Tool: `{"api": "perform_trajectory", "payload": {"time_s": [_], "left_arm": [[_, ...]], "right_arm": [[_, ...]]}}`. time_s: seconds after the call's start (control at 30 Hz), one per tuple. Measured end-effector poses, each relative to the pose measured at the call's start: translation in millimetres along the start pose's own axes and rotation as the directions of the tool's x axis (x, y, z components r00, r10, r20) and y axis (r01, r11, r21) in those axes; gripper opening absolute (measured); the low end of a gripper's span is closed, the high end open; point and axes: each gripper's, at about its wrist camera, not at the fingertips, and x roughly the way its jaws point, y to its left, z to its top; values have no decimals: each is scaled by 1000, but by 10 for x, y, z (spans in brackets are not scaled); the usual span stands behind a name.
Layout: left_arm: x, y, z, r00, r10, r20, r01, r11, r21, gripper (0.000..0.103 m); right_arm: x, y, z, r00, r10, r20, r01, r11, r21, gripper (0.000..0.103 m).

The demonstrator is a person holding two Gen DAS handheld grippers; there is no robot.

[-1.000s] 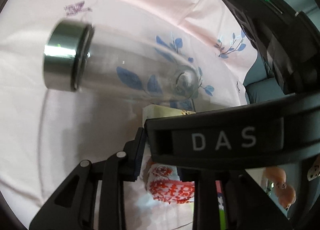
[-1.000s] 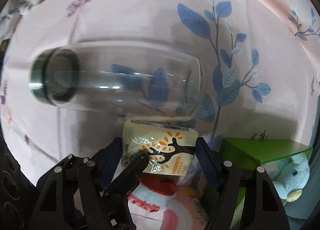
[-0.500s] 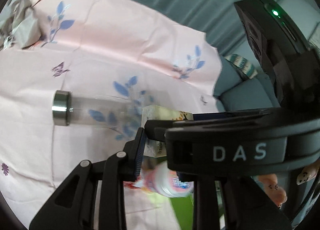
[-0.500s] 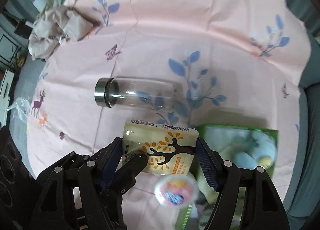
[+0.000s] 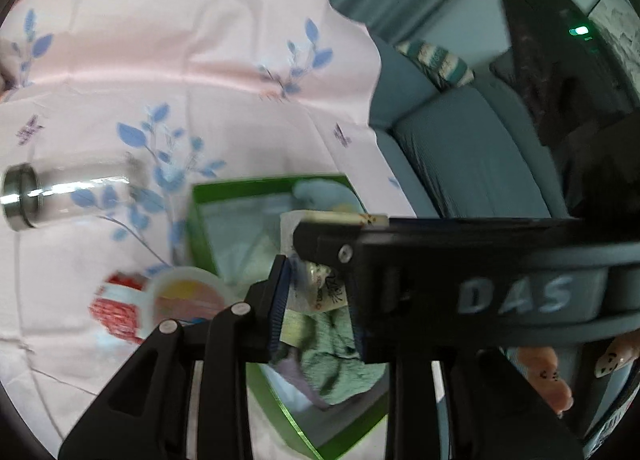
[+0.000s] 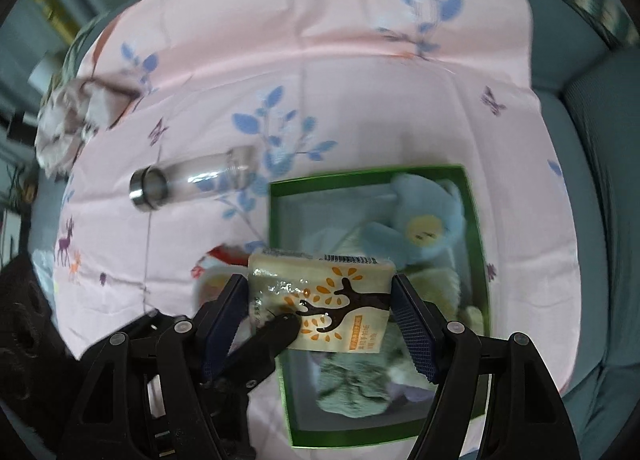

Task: Organize soft objects
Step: 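Carry the printed box into the green box and open the right gripper, then grasp the red-and-white knit item with the right gripper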

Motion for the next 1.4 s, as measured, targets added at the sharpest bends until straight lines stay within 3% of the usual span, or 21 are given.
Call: {"api": "perform_trajectory", "payload": {"time_s": [0.1, 0.17, 0.23, 0.3, 0.4, 0.47, 0.53, 0.63, 0.7, 0.9, 1.07, 1.17, 1.4], "left_arm": [[148, -30, -16, 999, -28, -38, 27, 999, -18, 30], [144, -40, -20, 999, -30, -42, 28, 999, -28, 42], [46, -50, -25, 1000, -6, -18, 6, 1000, -13, 65], [-95, -50, -15, 1000, 19, 21, -19, 1000, 12, 69], [-371, 74, -16, 995, 57, 80, -58, 998, 14, 83], [-569, 247, -32, 988, 94, 120, -94, 996, -2, 83], [-725, 469, -62, 978, 150, 144, -146, 989, -36, 88], [-822, 840, -147, 961, 237, 143, -224, 970, -98, 88], [-798, 1080, -230, 959, 261, 111, -245, 960, -138, 88], [-523, 1741, -568, 968, 250, -3, -239, 922, -305, 86], [-256, 1823, -682, 979, 201, -40, -203, 920, -336, 80], [-137, 1779, -673, 977, 212, -28, -209, 918, -336, 77], [74, 1618, -591, 986, 166, -29, -167, 938, -304, 58]], "right_arm": [[-18, -188, -46, 999, 8, 31, -10, 999, 51, 75], [-22, -267, -77, 998, 20, 53, -24, 997, 75, 75], [-50, -325, -106, 995, 49, 87, -57, 994, 91, 75], [-105, -356, -135, 992, 39, 119, -51, 993, 103, 80], [-252, -369, -229, 981, 9, 193, -33, 992, 120, 80], [-337, -365, -310, 969, 45, 243, -79, 988, 132, 83], [-422, -359, -445, 947, 113, 300, -166, 974, 157, 94], [-495, -300, -646, 911, 170, 376, -251, 952, 177, 96], [-514, -254, -761, 886, 205, 415, -306, 933, 191, 96], [-404, -50, -1097, 840, 213, 499, -367, 901, 233, 96], [-279, -65, -1164, 841, 165, 515, -334, 908, 254, 96], [-224, -167, -1178, 834, 160, 528, -352, 891, 287, 96], [-135, -337, -1235, 835, 148, 530, -366, 869, 334, 96]]}}
